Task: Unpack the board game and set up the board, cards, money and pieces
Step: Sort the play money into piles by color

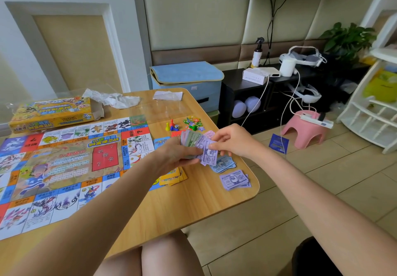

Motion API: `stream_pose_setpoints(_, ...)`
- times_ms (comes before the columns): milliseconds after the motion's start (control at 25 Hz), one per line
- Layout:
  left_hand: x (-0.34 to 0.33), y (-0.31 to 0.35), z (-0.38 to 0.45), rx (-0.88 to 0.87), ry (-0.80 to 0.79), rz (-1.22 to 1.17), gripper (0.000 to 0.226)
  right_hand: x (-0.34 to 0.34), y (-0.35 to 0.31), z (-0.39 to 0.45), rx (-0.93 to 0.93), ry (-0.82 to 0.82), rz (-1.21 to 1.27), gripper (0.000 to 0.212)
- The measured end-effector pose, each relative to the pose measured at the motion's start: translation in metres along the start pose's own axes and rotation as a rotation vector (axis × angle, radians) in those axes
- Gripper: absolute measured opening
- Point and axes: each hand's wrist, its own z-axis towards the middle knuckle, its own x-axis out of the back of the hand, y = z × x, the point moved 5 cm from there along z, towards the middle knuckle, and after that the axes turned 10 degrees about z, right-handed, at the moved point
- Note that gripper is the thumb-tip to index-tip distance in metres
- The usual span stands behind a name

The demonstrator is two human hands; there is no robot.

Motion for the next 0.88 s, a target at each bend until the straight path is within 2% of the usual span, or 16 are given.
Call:
stream_pose_setpoints(200,-0.008,0.003,-0.007,-0.006,-0.013,-0.118,0.008,0.008,-0.005,-0.013,-0.014,-0.003,-0.036,0.013)
stream_pose_setpoints(400,-0.013,0.006,-0.012,-0.02,-0.027,-0.002,0.009,0.006,-0.009,-0.023,-0.048,-0.051,0.063,0.019)
stream_pose_setpoints(560,-0.014,0.0,-0.013,0.048,-0.055,0.076,0.02,0.013,0.005,-0.036,-0.294,-0.075,0.033,0.014)
stream_pose_setpoints(680,-0.017,-0.009,-0.018,0.113,-0.112,0.1,0.018,0.013,0.028,-0.05,-0.482,-0.032,0.005,0.016)
stream_pose_setpoints(760,-0.023,-0.013,-0.022,0.15,-0.159,0.118,0.017,0.009,0.037,-0.057,-0.511,0.011,-0.135,0.013)
stream_pose_setpoints(880,-0.035,-0.02,-0.029,0.222,-0.247,0.115,0.019,0.007,0.035,-0.061,-0.411,0.036,-0.584,0.03)
